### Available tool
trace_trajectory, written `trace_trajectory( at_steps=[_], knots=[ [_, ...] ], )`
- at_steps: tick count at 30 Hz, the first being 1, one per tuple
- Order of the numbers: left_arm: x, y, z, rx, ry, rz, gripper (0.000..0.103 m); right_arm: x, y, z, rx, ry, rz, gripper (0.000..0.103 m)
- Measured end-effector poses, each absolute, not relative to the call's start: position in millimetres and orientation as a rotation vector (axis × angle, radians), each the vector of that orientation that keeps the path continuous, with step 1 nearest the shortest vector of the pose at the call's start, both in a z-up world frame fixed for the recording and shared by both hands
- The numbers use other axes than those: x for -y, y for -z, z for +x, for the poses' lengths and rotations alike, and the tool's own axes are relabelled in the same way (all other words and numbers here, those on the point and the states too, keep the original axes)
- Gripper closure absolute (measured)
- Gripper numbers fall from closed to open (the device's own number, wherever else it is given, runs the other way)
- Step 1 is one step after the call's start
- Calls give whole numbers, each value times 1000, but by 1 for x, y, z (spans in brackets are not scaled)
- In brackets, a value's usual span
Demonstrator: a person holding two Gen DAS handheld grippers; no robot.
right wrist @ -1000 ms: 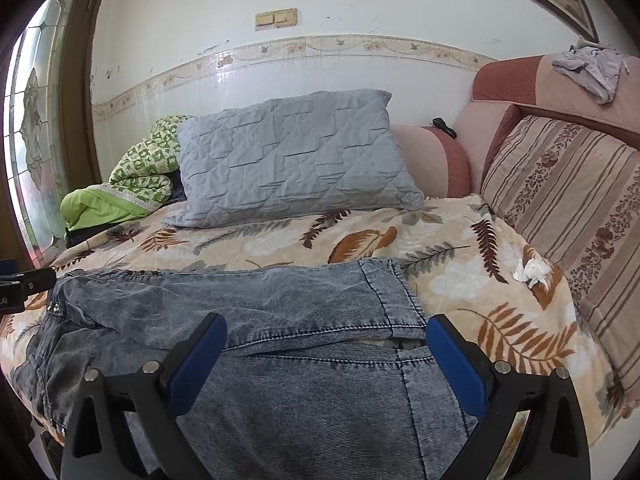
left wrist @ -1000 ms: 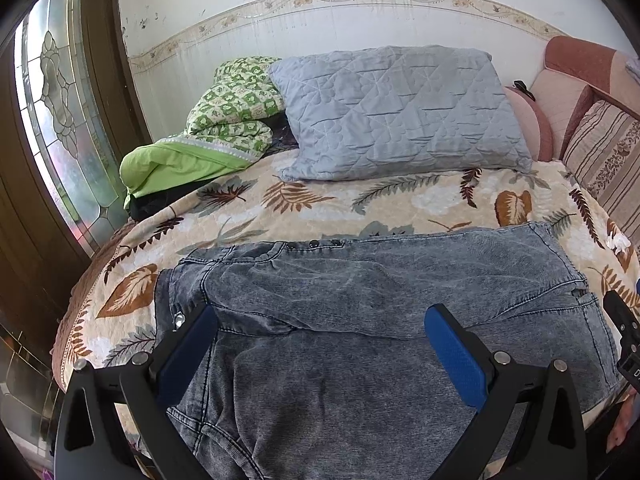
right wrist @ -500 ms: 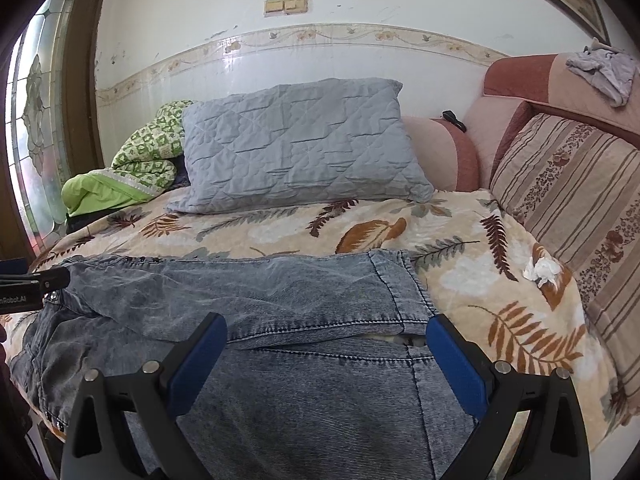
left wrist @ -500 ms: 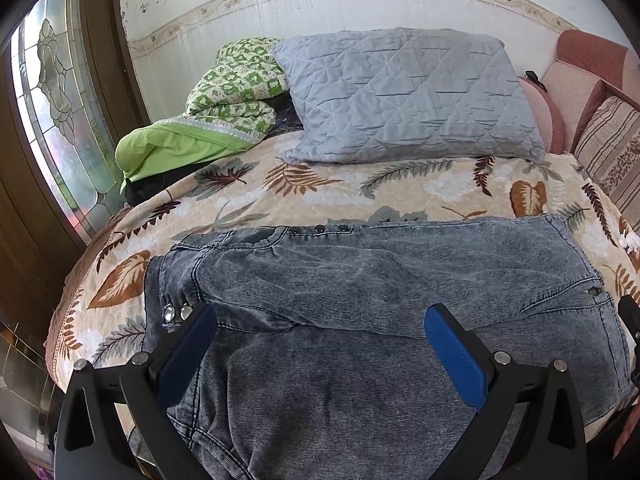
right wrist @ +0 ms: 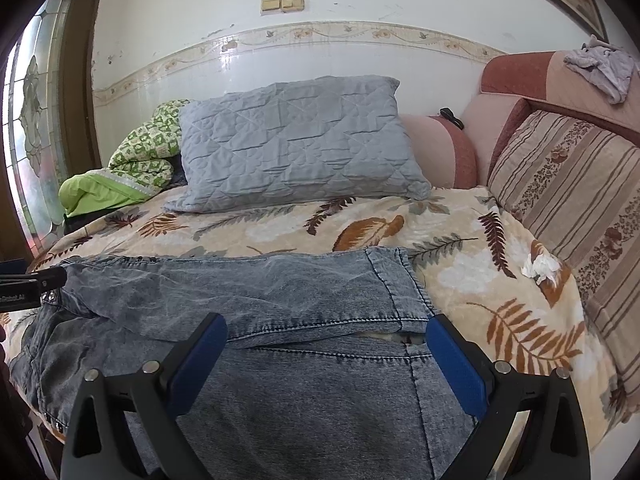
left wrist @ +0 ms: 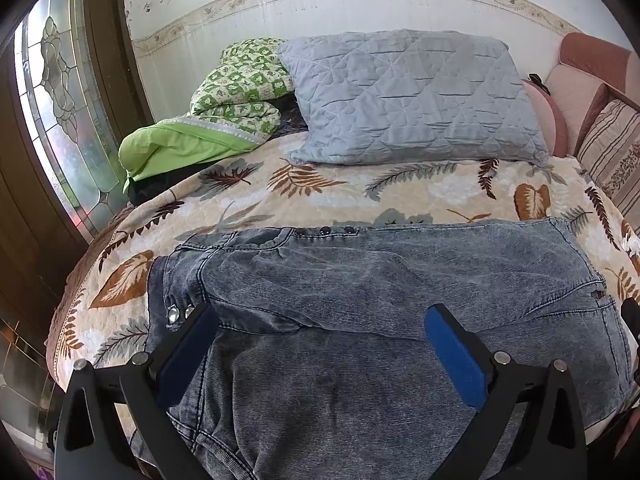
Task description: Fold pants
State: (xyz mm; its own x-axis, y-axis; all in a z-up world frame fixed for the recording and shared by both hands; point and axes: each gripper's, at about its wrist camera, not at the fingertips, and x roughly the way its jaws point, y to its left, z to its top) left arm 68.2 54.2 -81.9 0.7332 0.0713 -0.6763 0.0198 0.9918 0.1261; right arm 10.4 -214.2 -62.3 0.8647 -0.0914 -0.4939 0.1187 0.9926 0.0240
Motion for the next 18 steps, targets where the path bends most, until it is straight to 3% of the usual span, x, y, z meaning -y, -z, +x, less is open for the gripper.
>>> trace_trajectory(
  at_steps=[11,18],
  knots=[
    [-79,78,92,-801,-5,139,0,232,55,21,-519,110,116,2],
    [-147,59,152,-849,-94,117,0,306,38,103,-594,179,200,2]
  ],
)
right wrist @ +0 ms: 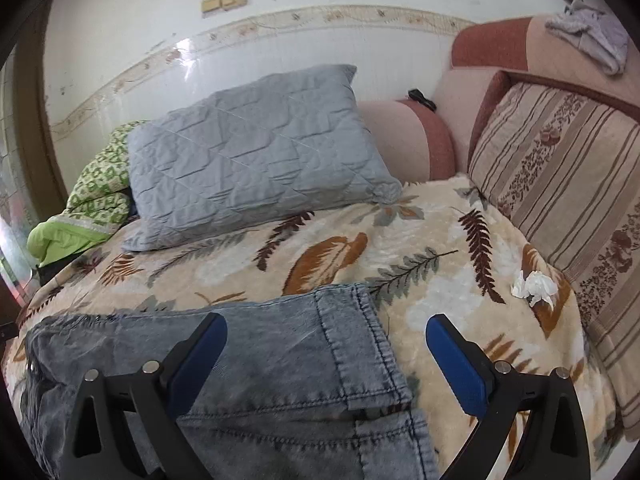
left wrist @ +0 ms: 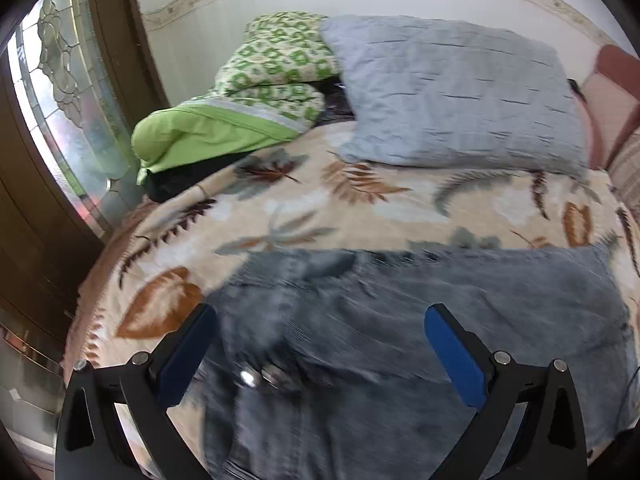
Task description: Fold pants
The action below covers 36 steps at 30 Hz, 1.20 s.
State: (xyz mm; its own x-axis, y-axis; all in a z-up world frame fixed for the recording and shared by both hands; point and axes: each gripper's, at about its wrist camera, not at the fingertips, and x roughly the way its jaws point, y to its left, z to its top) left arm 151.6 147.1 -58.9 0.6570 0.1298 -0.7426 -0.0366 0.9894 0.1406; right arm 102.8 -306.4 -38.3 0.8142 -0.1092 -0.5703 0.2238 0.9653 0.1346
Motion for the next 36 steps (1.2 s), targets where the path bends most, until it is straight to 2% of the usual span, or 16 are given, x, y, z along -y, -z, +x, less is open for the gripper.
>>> trace_trajectory(
  at_steps=[3,9,14,18,24,26,28,29,30,31,32,33,34,36],
  knots=[
    [-173,59,181,-878,-130,130,0,344,51,144,-665,168,343,2],
    [-215,81,240,-1045,-169,113,0,378,89,204,-765,141,521,3],
    [-250,103,280,-1156,-250,35,0,375,113,231,-827,147,514,8],
    [-273,124,304,-1236,-265,-79,0,371,129,244,-880,142,489,16],
    [-276,155,329,-1324,-199,-263,2,371,135,251,-891,140,494,17],
    [-268,169,336,-1373,-175,-269,9,370,135,253,-895,142,485,17],
    [-260,188,341,-1454,-161,-237,26,367,135,256,-904,146,460,17],
    [-259,190,341,-1436,-163,-246,27,366,136,256,-908,149,449,17],
    [-259,188,340,-1414,-164,-248,36,365,136,257,-910,150,443,17],
    [-258,186,340,-1408,-157,-240,52,365,137,257,-911,151,441,17],
    [-257,185,341,-1409,-150,-224,56,365,137,258,-913,150,443,17],
    [-256,184,340,-1404,-145,-219,67,366,138,259,-915,147,446,17],
    [-255,183,340,-1398,-131,-231,83,366,138,260,-917,145,451,17],
    [-250,177,335,-1373,-94,-241,89,367,139,262,-920,139,461,17]
  ],
)
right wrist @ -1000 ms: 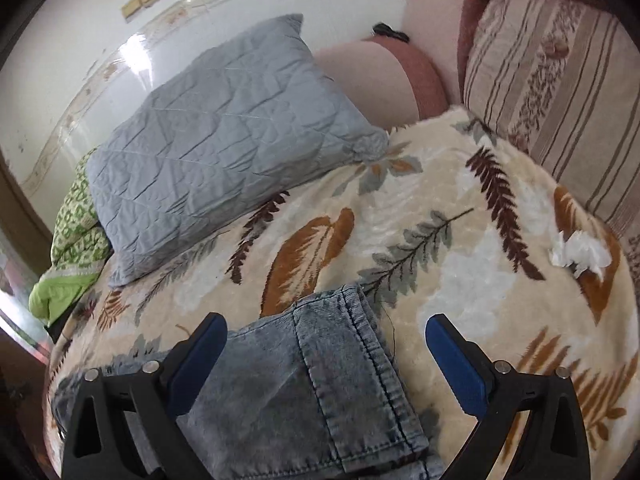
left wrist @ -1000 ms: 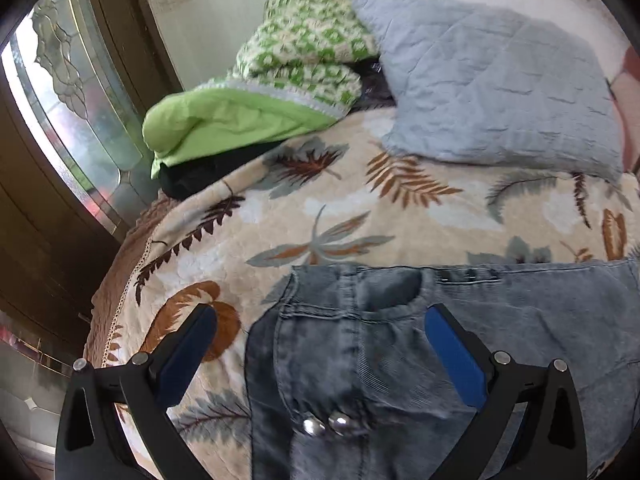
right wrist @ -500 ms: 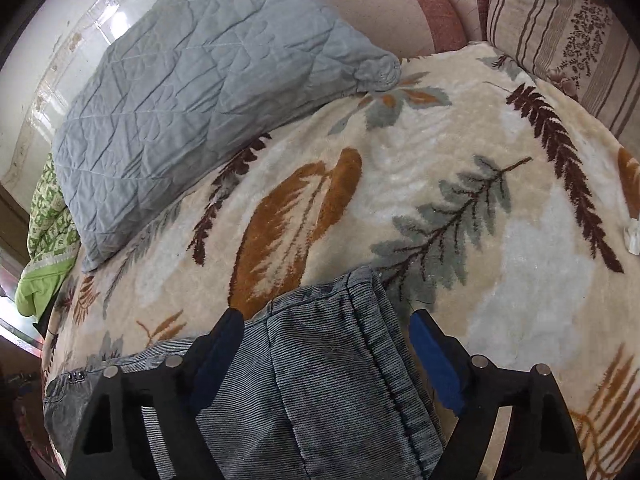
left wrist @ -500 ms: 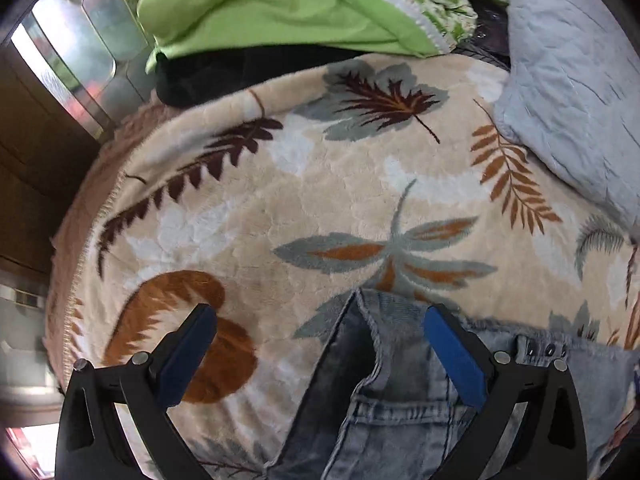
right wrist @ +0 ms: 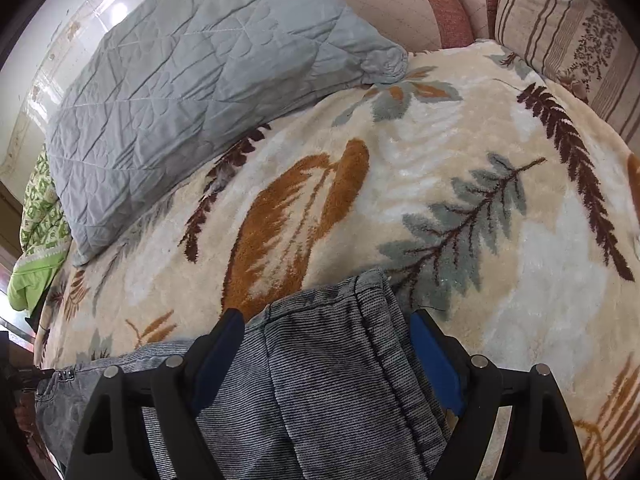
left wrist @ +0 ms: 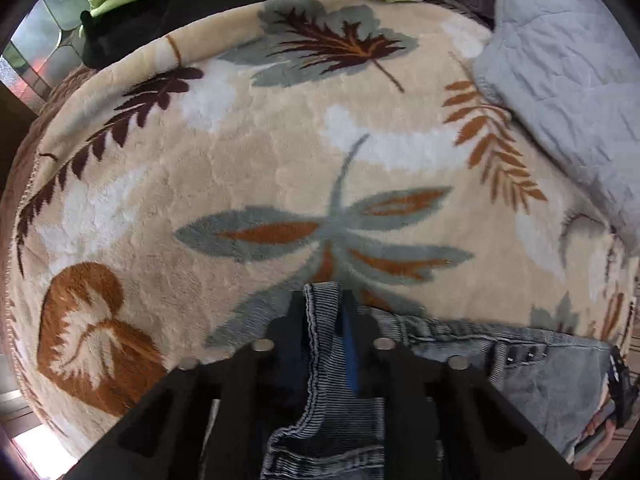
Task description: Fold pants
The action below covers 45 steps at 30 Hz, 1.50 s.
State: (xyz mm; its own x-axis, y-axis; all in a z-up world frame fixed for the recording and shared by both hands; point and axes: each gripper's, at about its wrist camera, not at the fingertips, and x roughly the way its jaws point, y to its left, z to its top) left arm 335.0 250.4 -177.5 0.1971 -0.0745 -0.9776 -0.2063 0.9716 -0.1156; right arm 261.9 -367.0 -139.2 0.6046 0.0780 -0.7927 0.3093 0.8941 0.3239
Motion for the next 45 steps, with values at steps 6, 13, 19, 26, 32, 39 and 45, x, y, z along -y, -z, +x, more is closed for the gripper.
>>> trace_trajectory(
  at_steps=[6,13,19,26,32,39,45],
  knots=[
    [-226,173,330,-1348,-22,-149,88,377,138,261,-923,100,531,17],
    [-249,177,327,-1376,-54,-288,63,378,144,269,-964,83,540,17],
    [-233,166,312,-1326,-88,-204,97,362,145,274,-987,72,465,79],
    [-231,103,278,-1149,-44,-229,97,356,101,231,-817,66,474,87],
    [-246,50,229,-1010,53,-282,97,368,67,166,-653,24,569,87],
    [-265,57,152,-975,102,-281,97,361,53,96,-654,-8,547,87],
    [-272,91,88,-997,120,-199,96,350,61,34,-769,-58,470,83]
  ],
)
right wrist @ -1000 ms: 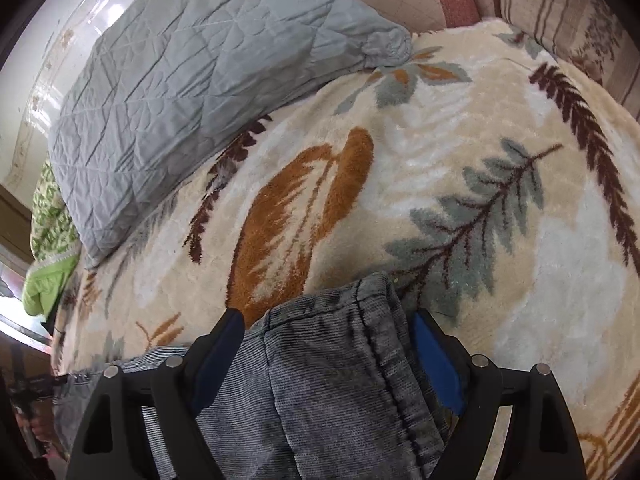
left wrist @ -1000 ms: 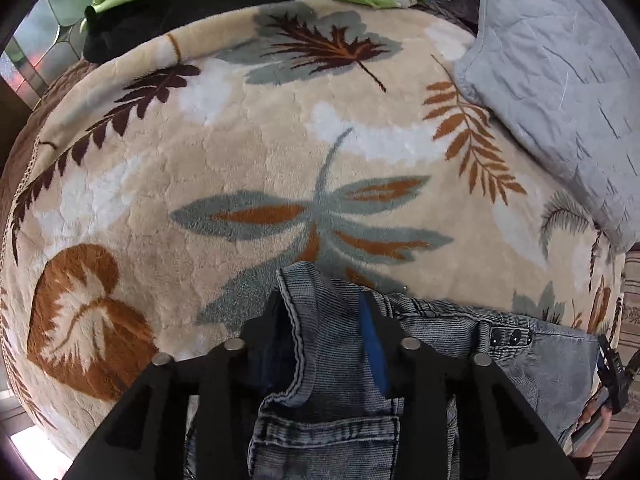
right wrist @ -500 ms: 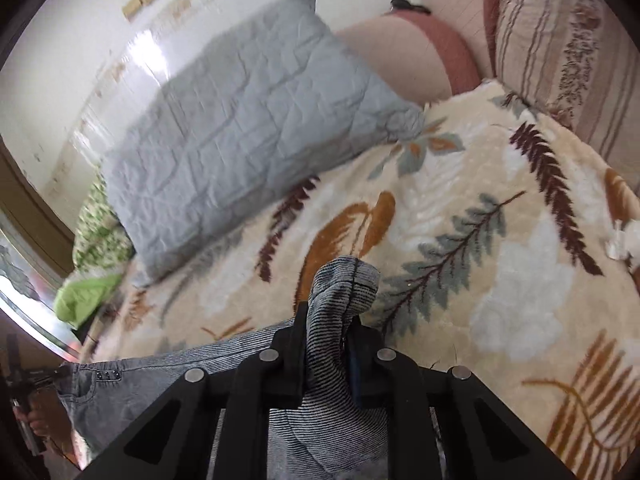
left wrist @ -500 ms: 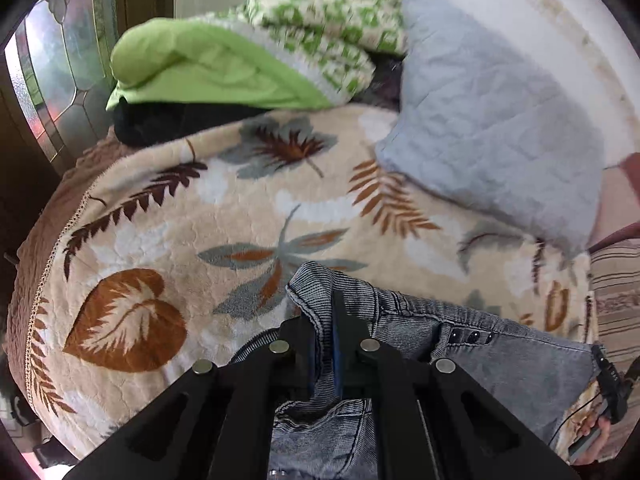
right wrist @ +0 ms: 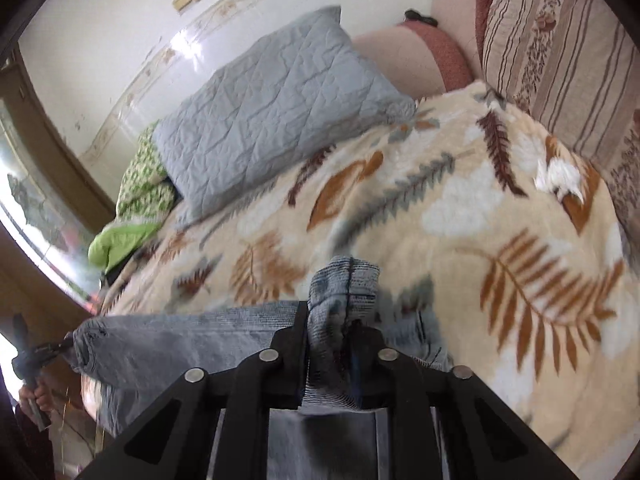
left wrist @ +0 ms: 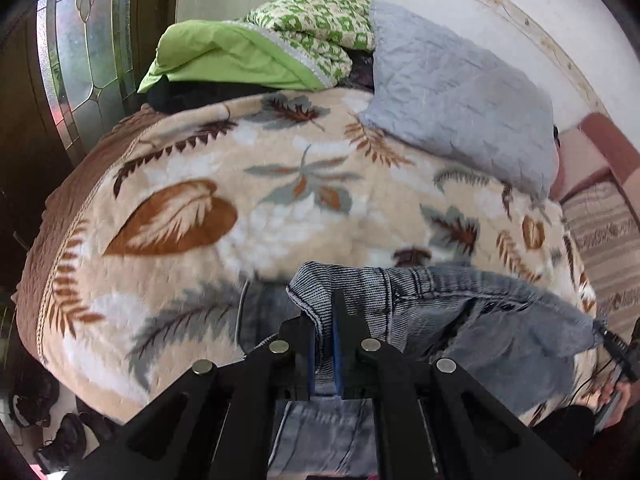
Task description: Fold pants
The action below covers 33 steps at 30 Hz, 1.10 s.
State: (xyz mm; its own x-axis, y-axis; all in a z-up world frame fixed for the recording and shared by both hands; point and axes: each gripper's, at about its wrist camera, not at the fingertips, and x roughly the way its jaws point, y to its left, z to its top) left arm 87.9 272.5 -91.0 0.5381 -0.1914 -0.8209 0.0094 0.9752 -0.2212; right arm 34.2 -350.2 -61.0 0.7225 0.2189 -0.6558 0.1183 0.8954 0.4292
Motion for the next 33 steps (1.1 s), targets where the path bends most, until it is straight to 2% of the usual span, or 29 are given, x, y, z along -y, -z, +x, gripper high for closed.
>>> trace_trajectory(
  at_steps=[2,4,6,9,12,14,15,16,20,23,24,25,28,30,33],
  knots=[
    [-275,105,72,-1030,128,-189,94,349,69,17,-840,-89,458,81],
    [-282,118,55,-1066,133,-187,88,349,78,-1,-907,-106,425,74],
    [-288,130,40,-1107,126,-172,87,350,84,-22,-961,-110,386,68],
    [-302,145,21,-1167,82,-146,87,358,84,-51,-993,-126,365,67],
    [-323,143,11,-1176,20,-188,87,369,69,-66,-948,-108,354,66],
    [-325,132,12,-1148,14,-211,87,379,57,-62,-904,-78,372,49],
    [-320,125,12,-1125,23,-209,87,382,54,-58,-881,-65,389,30],
    [-314,119,14,-1111,34,-203,87,386,52,-51,-852,-31,410,25],
    [-273,103,21,-1066,122,-175,86,395,68,-2,-911,18,501,25],
    [-240,109,30,-1069,173,-161,84,393,92,32,-972,50,516,28],
    [-232,113,34,-1073,179,-155,84,392,100,41,-989,58,521,35],
    [-226,117,37,-1079,182,-150,84,390,108,48,-1015,57,524,51],
    [-209,137,49,-1114,169,-121,84,381,126,56,-1084,82,468,79],
    [-206,148,55,-1129,143,-105,84,379,120,51,-1043,106,414,87],
    [-211,154,65,-1122,99,-115,84,383,103,47,-955,98,425,89]
  ],
)
